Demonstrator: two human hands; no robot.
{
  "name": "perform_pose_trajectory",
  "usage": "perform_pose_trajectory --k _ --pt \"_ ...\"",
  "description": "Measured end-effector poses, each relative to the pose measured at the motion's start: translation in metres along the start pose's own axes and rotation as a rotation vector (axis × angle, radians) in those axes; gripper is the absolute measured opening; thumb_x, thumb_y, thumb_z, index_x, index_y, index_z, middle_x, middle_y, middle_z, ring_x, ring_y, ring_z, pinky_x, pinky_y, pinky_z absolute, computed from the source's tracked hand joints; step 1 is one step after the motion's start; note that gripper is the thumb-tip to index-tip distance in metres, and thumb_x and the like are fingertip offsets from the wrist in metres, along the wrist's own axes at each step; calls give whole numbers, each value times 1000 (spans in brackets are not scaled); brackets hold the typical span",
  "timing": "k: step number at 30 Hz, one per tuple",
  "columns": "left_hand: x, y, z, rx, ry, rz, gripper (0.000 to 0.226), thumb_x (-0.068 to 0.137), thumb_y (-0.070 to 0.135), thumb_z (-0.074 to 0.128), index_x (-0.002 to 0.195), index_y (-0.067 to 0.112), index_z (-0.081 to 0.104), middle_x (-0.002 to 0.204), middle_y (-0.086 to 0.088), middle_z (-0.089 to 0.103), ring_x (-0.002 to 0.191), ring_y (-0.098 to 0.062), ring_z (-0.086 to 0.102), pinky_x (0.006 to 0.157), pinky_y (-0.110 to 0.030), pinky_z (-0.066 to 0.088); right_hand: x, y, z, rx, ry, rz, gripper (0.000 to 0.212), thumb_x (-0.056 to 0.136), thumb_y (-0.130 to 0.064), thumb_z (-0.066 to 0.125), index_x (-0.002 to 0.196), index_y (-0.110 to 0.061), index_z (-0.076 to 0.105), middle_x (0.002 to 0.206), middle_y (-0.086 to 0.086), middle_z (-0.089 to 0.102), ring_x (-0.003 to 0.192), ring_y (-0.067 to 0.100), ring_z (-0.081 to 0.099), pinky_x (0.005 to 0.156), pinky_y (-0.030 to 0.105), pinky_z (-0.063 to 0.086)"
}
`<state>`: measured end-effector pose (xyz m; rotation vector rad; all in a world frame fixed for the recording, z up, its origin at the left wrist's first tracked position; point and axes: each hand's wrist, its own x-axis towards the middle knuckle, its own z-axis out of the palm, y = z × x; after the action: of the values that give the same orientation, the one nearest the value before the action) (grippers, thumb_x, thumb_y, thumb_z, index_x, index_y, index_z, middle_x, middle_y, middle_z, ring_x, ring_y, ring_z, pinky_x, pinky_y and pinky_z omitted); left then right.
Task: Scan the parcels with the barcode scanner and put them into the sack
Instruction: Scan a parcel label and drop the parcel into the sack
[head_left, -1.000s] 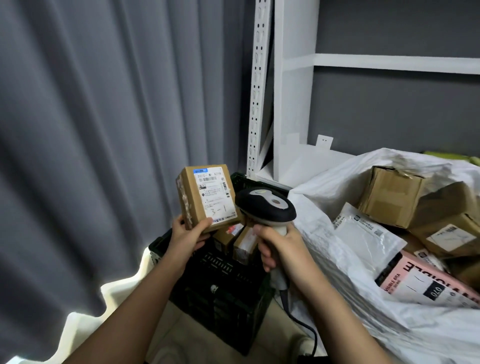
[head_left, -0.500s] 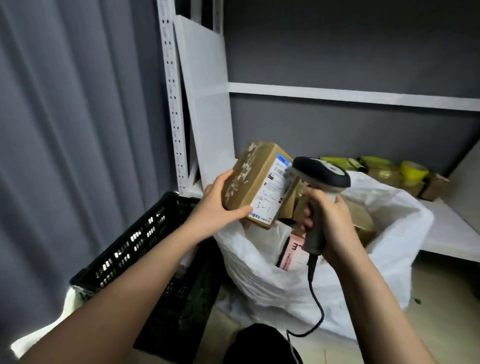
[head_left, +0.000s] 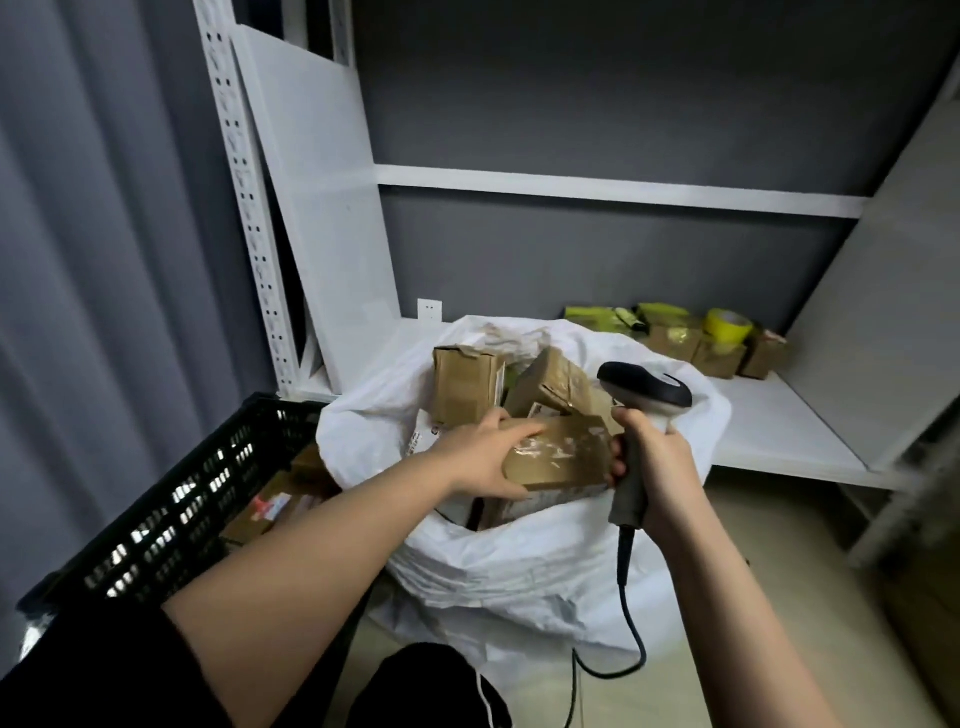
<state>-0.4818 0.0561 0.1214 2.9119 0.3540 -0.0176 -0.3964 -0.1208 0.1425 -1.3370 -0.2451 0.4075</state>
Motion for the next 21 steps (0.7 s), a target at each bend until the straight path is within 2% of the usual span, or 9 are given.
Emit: perform_pose_trajectory --k 3,5,7,9,11,14,16,18,21 --pt "14 11 6 -87 -120 63 87 79 59 65 148 48 12 151 1 15 125 -28 46 98 -34 45 5 2 -1 16 8 19 21 90 -20 61 98 -9 44 54 1 47 39 13 39 42 24 34" --pt "20 13 9 -253 -217 11 83 84 57 61 149 47 11 155 6 1 138 -27 32 111 -35 33 6 4 0 32 8 27 22 91 -20 60 100 -9 44 53 1 47 39 13 39 41 22 33" --pt "19 9 9 -446 -241 -49 75 90 56 54 150 45 11 157 8 -6 144 -25 19 116 -35 20 4 6 3 48 -8 37 20 92 -18 59 101 -9 43 53 1 46 38 12 38 40 21 34" --pt "11 -2 4 -527 -151 -82 67 94 57 46 151 40 16 159 4 5 143 -25 24 113 -36 21 0 8 9 56 -31 45 19 92 -17 59 100 -9 43 54 2 45 38 12 36 40 21 34" --pt "-1 -22 -2 -535 -7 -137 57 96 52 45 148 30 33 151 -4 35 127 -24 49 105 -31 36 -5 10 21 46 -63 50 15 93 -15 58 93 -8 45 56 5 43 38 13 35 40 22 34" --pt "-27 -72 -13 -477 179 -267 27 96 42 51 115 26 61 115 -1 68 92 -18 68 90 -34 51 -16 12 54 35 -168 72 18 93 -16 59 80 -11 47 55 5 42 38 14 34 42 23 33" --pt "-48 -106 -23 -421 271 -364 19 94 40 52 97 26 65 103 -2 72 90 -21 68 88 -37 52 -25 13 80 44 -262 81 18 93 -16 58 80 -11 47 54 4 42 38 13 34 42 23 32" --pt "-75 -142 -33 -363 366 -465 23 93 38 52 98 22 68 101 0 71 93 -22 66 85 -35 52 -35 18 116 37 -374 92 15 93 -15 58 83 -11 49 53 2 43 40 13 34 42 24 33" --pt "-116 -196 -41 -306 460 -647 21 93 39 51 90 27 67 95 3 71 88 -20 63 74 -31 48 -49 31 173 25 -517 115 9 93 -13 57 87 -12 52 53 1 44 39 12 36 41 21 34"
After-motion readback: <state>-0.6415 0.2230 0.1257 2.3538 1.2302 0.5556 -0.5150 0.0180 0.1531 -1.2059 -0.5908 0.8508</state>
